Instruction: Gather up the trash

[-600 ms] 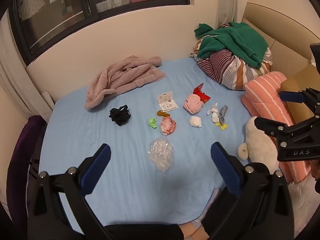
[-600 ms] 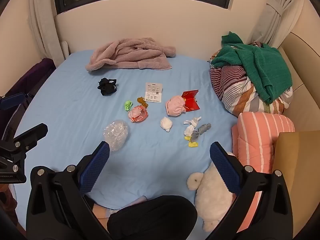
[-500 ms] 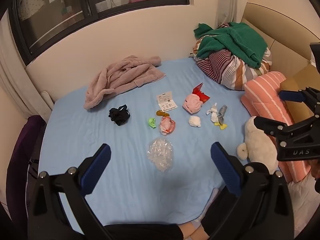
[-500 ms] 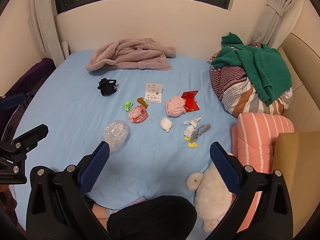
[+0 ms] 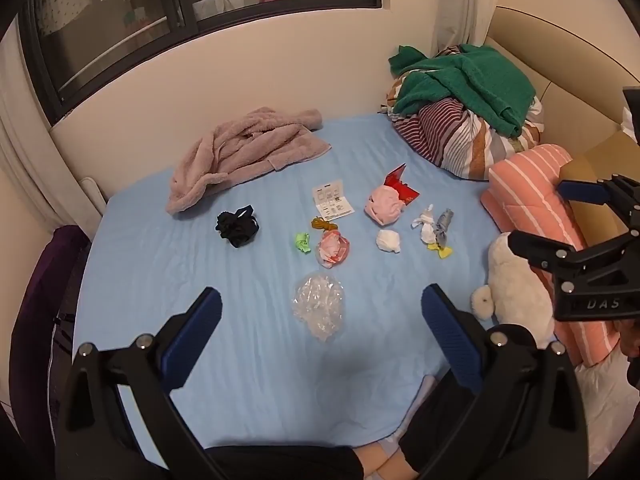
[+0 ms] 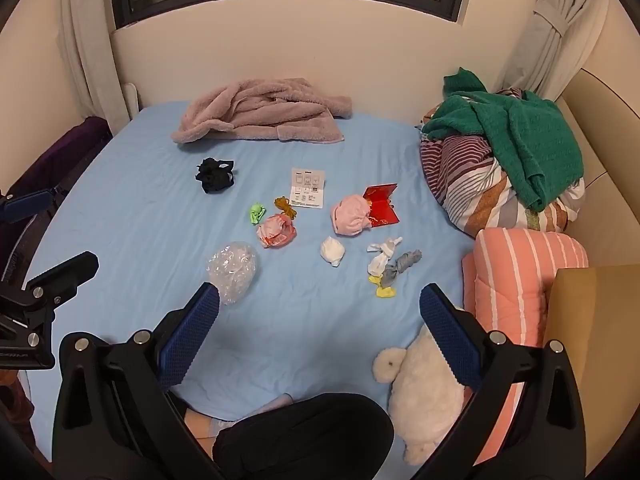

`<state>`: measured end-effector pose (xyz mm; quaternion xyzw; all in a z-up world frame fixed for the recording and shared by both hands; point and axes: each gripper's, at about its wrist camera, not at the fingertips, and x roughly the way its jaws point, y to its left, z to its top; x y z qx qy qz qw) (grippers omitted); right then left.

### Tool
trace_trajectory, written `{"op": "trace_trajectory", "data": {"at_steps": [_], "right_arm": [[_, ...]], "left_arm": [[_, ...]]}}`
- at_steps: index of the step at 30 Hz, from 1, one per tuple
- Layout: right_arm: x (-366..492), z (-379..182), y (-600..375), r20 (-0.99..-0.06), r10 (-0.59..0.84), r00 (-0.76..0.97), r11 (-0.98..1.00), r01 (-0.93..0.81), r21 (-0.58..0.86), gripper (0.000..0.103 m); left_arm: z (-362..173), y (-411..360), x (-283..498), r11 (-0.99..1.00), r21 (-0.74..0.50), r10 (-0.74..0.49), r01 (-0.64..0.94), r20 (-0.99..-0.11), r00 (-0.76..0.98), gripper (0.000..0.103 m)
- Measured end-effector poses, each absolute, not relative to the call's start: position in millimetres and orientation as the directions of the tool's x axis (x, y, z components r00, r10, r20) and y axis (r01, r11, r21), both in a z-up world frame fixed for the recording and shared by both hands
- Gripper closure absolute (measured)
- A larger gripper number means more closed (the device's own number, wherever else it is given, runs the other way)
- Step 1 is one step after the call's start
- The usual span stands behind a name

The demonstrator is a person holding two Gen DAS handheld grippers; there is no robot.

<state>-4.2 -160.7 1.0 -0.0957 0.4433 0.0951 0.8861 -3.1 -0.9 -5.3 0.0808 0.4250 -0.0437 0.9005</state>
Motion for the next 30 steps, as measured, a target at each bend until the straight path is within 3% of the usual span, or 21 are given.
{"op": "trace_trajectory", "data": {"at_steps": [30], "right_arm": [[3.2, 2.7, -158.7, -0.792, 0.087, 0.604, 0.962, -0.258, -0.091, 0.006]], "left_arm": [[-10.4, 4.4, -1.0, 0.986, 0.09, -0.015, 0.138, -0.783, 0.622, 0.004]]}}
